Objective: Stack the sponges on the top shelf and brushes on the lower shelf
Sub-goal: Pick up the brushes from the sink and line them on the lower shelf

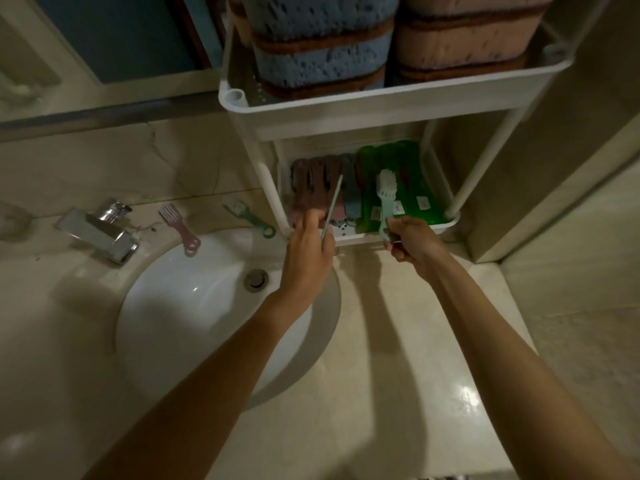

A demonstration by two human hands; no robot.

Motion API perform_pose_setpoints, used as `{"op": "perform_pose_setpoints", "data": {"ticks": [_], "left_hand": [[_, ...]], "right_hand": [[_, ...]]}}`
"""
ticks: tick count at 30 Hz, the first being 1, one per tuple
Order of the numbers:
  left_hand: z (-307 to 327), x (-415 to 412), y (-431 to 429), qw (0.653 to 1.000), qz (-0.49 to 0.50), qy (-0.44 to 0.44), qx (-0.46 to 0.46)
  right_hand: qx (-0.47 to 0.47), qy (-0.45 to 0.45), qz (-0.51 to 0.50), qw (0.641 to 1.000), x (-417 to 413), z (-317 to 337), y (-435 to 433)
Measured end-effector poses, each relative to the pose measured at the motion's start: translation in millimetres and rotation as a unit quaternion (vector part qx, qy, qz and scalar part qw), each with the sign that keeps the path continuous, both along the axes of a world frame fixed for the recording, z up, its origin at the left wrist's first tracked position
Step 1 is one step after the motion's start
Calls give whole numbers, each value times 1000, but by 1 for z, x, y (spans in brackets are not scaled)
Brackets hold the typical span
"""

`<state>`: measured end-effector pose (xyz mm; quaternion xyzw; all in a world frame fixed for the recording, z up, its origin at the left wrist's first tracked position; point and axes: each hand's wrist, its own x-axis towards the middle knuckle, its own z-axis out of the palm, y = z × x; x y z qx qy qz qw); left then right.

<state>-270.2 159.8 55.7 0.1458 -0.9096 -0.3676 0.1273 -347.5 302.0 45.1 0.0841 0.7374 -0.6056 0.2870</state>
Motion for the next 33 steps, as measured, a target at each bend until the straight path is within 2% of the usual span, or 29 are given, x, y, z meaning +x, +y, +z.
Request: {"op": "perform_pose_setpoints", "data": {"ticks": [6,15,19,22,23,25,27,28,30,33], "left_hand": [[-6,-5,-10,1000,-4,14,18],[-8,-11,-25,999,-30,29,0],[-9,-13,-29,999,-36,31,-2],[-9,-15,-26,998,-52,38,-13],[-8,-16,-24,997,-59,37,-23],[-8,-18,-20,997,-66,29,-34],[-6,-21,-18,995,-71,51,-43],[-5,-22,-16,994,-78,65,-52],[-5,-25,-10,989,-92,94,-68],[-7,-33,-1,982,-110,122,-94]], "right_hand": [[40,41,12,998,-31,4,-31],[172,107,15,979,-70,-17,-63],[235,161,17,958,-75,-28,-64],[308,207,23,928,-74,-29,-58],[304,221,19,926,-72,-25,-56],[203,209,-2,957,-62,-12,-50],[54,106,6,993,-46,7,-37],[0,53,32,998,-39,15,-29],[-26,6,105,994,-28,24,-13],[-70,-18,186,980,-21,34,7]]}}
